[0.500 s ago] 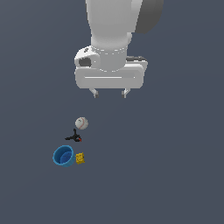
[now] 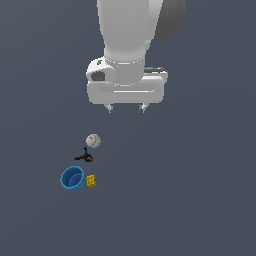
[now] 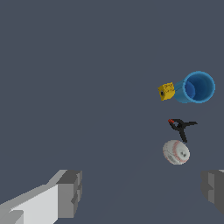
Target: Pick up a designated object from a clutter of objects.
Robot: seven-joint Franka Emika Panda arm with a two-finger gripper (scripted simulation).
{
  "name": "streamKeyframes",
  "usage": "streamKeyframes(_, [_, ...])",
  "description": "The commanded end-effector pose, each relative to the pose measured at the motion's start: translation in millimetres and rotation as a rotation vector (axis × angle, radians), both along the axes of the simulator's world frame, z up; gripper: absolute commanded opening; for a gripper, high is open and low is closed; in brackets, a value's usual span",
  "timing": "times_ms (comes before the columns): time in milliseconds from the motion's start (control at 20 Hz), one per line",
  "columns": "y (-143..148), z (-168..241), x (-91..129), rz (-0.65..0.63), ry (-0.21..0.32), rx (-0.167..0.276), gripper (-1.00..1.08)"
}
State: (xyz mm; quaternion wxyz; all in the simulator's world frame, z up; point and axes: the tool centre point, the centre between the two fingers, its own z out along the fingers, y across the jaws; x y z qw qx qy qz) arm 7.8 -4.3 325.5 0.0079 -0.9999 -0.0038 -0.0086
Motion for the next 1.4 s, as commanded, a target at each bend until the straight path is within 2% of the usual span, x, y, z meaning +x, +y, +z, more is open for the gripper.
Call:
streamKeyframes(0, [1, -2, -1, 0.003, 0.006, 0.005, 1.0])
streamKeyframes(650, [-14, -21, 1, 0.044, 0.004, 0.006, 1.0])
streamKeyframes(1350, [-76, -102, -8, 0.212, 0.002, 0.007, 1.0])
